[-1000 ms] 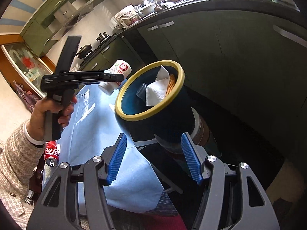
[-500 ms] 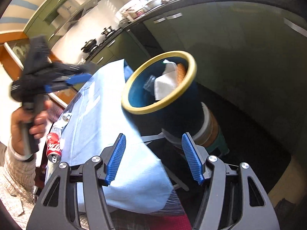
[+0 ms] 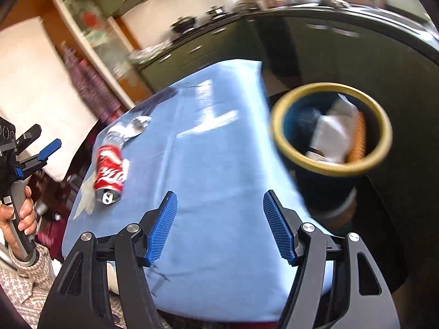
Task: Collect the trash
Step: 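Grasp the red Coca-Cola can with the right gripper and lift it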
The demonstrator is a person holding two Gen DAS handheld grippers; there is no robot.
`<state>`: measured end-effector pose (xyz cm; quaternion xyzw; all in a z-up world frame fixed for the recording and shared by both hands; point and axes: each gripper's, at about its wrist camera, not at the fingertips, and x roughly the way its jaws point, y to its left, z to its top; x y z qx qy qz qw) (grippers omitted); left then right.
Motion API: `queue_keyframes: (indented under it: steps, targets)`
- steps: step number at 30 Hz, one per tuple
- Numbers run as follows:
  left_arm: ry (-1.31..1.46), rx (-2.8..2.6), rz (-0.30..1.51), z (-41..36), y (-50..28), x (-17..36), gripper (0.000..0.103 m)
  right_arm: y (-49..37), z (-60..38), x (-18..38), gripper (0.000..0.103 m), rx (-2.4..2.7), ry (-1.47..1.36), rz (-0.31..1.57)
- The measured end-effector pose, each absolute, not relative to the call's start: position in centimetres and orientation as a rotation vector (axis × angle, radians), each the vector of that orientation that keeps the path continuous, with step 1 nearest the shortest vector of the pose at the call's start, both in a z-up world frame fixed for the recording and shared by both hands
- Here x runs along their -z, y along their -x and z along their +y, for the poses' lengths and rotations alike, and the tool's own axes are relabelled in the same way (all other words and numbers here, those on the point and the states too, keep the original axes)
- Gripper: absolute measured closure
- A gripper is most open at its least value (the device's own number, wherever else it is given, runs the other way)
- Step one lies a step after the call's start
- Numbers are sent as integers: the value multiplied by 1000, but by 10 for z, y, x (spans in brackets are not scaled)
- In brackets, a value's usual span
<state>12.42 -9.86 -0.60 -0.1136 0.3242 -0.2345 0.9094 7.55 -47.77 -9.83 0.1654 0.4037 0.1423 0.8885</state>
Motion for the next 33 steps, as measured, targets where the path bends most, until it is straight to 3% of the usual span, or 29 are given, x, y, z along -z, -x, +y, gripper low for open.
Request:
queue_keyframes:
  steps: [6, 9, 16, 33]
  targets:
    - [253, 209, 618, -9, -96, 13, 7, -119, -360, 73, 37, -519, -206, 867]
    - [296, 166, 613, 20, -88, 15, 7, -141, -304, 67, 31, -607, -160, 902]
    - [310, 170, 611, 35, -76, 20, 7, -170, -208, 75, 24, -602, 54, 968]
    - [345, 174, 636, 54, -77, 36, 7, -208, -178, 122, 20, -501, 145, 1090]
